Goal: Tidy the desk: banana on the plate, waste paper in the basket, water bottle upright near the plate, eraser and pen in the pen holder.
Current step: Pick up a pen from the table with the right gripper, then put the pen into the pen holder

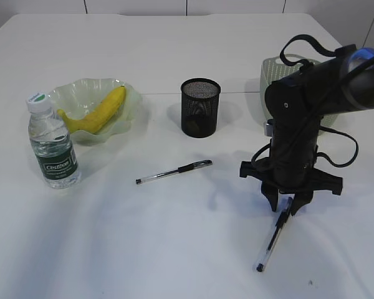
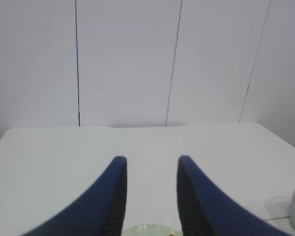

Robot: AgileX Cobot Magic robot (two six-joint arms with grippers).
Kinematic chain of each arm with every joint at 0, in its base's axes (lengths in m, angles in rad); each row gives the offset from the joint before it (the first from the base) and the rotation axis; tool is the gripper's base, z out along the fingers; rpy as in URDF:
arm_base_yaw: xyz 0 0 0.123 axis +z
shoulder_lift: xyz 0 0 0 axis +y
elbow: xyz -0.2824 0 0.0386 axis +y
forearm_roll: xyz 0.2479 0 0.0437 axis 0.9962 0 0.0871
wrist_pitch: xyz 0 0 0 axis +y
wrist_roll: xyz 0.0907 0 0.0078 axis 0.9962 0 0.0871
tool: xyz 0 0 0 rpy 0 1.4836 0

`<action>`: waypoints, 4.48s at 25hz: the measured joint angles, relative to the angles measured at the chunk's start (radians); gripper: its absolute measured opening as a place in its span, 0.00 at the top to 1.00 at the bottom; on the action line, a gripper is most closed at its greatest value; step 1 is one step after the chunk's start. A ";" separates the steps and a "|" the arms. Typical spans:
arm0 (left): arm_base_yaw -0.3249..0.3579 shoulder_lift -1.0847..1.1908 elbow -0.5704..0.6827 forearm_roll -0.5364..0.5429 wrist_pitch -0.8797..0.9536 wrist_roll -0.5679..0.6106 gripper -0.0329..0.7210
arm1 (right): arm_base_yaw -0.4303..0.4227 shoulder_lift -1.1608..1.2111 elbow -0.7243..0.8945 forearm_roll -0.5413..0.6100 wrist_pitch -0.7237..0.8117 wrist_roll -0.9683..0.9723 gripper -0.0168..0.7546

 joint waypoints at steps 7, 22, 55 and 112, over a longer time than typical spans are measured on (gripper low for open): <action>0.000 0.000 0.000 0.000 0.000 0.000 0.64 | 0.000 0.000 0.000 0.001 -0.029 0.000 0.66; 0.000 0.000 0.000 0.000 0.000 0.000 0.64 | 0.000 0.000 0.000 0.014 -0.073 -0.018 0.66; 0.000 0.000 0.000 0.000 0.000 0.000 0.64 | 0.000 0.000 0.000 0.017 -0.081 -0.112 0.67; 0.000 0.000 0.000 0.000 -0.028 0.000 0.64 | 0.000 0.035 -0.368 -0.284 -0.317 -0.119 0.88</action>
